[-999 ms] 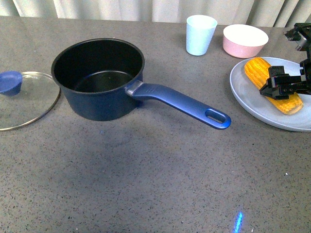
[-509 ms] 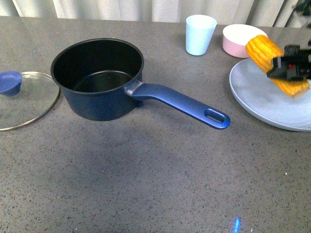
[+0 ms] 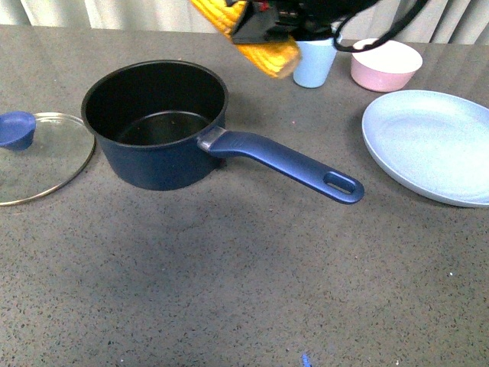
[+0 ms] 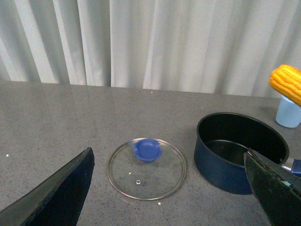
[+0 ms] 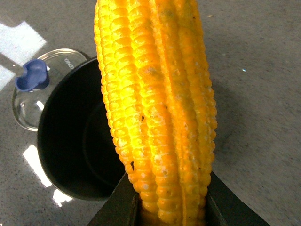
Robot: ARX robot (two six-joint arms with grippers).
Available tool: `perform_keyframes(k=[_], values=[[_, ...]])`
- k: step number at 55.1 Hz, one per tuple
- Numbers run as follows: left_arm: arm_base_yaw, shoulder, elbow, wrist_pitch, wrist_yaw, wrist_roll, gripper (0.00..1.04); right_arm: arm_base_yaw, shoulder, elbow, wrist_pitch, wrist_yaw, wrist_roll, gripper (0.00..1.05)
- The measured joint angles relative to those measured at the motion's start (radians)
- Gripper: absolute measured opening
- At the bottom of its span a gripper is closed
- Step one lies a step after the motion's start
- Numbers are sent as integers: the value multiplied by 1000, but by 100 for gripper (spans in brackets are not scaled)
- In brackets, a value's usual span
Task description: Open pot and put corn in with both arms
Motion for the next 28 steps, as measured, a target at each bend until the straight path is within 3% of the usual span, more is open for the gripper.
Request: perform_keyframes(k=[28], values=[[0, 0, 0, 0, 0, 0, 96, 139, 272, 332, -135, 14, -24, 19]])
